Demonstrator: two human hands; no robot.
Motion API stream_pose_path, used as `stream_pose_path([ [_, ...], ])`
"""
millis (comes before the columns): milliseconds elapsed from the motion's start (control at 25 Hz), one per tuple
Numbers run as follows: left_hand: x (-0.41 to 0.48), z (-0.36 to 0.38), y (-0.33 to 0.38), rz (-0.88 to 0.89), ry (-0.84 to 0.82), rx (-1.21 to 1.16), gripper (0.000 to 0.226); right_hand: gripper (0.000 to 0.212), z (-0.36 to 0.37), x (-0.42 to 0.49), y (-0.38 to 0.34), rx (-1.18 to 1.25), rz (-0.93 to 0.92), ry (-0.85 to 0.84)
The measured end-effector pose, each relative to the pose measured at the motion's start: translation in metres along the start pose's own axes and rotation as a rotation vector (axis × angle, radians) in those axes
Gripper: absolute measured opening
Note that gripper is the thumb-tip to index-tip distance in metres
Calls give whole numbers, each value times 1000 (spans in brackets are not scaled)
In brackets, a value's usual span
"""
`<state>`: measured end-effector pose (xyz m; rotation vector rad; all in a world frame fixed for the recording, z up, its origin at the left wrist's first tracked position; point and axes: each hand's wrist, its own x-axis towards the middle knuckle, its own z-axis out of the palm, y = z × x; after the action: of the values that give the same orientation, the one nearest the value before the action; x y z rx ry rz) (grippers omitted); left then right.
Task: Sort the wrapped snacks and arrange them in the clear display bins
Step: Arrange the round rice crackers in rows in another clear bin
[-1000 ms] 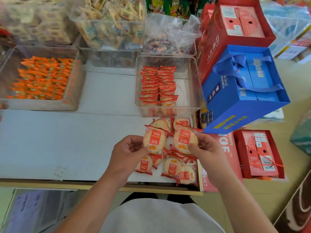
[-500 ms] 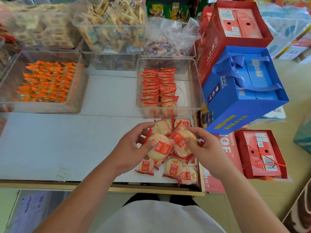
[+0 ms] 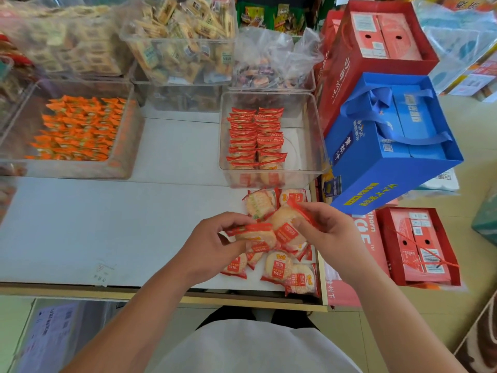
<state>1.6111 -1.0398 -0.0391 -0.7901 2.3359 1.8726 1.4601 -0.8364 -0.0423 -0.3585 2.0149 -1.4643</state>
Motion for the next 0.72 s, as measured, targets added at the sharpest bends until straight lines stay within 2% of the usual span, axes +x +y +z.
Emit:
stream_pose_path([
  [120,2,5,5,38,-35,27,42,29,9,0,-8,-74,-58,-103],
  [240,6,12,10,-11,84,-23,49,16,16,0,-10,-68,-45,-71],
  [360,9,21,12,-5,121,-65,48,37,16,-4,-12,0,62,-171],
  [480,13,32,14,29,114,-78,44,50,17,-5,-10,-102,25,-230],
  [600,21,33,-2,11,168,-179,39,48,17,-3,-4,-140,43,-101],
  [720,32,26,-65,-166,316,-7,29,42,12,-3,4,-87,90,12],
])
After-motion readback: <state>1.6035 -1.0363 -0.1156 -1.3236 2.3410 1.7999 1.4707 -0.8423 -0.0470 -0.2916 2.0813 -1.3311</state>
